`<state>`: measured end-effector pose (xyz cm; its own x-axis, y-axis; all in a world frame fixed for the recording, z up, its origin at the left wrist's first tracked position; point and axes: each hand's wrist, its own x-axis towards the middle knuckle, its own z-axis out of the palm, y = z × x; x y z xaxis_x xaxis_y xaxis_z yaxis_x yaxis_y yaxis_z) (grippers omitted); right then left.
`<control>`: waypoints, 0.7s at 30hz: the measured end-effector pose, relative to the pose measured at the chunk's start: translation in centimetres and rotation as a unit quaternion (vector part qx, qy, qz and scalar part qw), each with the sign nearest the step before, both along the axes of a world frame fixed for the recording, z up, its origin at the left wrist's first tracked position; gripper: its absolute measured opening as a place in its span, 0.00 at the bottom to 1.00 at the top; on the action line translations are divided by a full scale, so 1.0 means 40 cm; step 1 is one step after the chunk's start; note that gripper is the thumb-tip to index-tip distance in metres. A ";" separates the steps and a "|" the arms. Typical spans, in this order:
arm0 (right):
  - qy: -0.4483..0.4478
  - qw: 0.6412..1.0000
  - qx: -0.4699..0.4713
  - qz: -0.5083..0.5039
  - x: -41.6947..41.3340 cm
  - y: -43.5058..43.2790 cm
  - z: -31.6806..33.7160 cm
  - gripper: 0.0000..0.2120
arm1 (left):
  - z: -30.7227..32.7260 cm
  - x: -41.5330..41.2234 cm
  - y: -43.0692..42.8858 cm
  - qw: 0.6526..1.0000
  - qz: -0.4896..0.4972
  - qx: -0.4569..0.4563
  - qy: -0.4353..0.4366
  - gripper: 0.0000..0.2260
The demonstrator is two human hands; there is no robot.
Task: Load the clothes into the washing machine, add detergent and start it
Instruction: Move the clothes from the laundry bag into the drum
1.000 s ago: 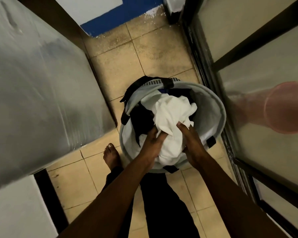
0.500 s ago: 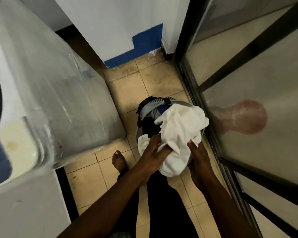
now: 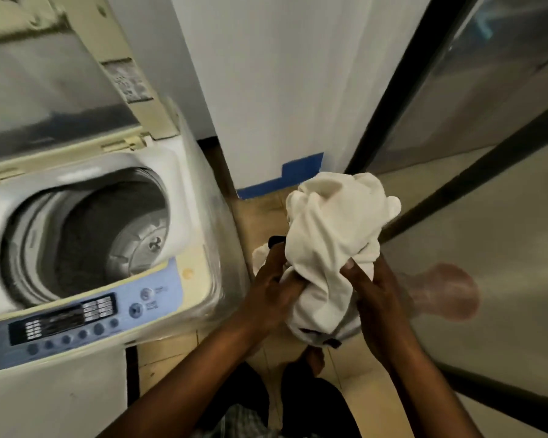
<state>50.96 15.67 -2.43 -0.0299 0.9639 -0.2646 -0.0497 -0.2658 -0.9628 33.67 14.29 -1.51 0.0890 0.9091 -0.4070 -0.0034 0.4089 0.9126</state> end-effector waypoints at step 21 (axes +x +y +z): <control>-0.037 0.991 0.084 -0.098 -0.067 -0.108 0.263 0.45 | 0.203 -0.062 -0.017 0.989 -0.118 0.058 -0.070 0.18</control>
